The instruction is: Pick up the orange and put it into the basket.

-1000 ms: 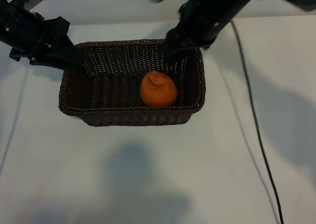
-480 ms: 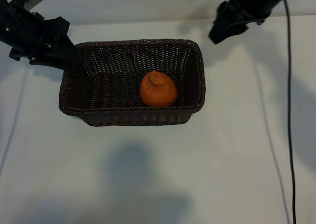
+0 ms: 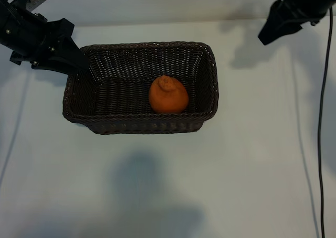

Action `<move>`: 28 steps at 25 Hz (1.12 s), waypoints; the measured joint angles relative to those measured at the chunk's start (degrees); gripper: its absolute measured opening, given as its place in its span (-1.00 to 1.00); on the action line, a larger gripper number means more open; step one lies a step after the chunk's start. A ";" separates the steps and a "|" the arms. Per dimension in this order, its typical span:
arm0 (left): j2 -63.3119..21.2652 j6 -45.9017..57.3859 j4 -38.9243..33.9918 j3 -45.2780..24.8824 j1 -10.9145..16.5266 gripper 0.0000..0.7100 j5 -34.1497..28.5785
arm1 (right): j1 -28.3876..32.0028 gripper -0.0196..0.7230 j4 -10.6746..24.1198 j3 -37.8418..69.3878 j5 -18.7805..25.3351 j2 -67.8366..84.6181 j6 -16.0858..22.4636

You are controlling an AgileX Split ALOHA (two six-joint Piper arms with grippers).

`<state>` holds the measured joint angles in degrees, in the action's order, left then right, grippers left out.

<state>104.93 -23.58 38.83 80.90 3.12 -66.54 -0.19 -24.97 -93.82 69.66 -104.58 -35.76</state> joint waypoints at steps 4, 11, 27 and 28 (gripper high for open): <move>0.00 0.00 0.00 0.00 0.00 0.14 0.00 | 0.96 0.25 0.00 3.06 0.00 0.13 -1.40; 0.00 0.05 0.00 0.00 0.00 0.14 0.00 | 0.96 0.25 -0.25 4.16 0.02 0.43 -2.19; 0.00 0.05 0.00 0.00 0.00 0.14 0.00 | 0.96 0.25 -1.03 4.19 0.07 0.91 -3.40; 0.00 0.05 0.00 0.00 0.00 0.14 0.00 | 0.96 0.25 -1.41 4.19 0.07 0.91 -3.40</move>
<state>104.93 -23.52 38.83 80.90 3.12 -66.54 0.78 -26.38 -89.63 69.74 -103.67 -39.17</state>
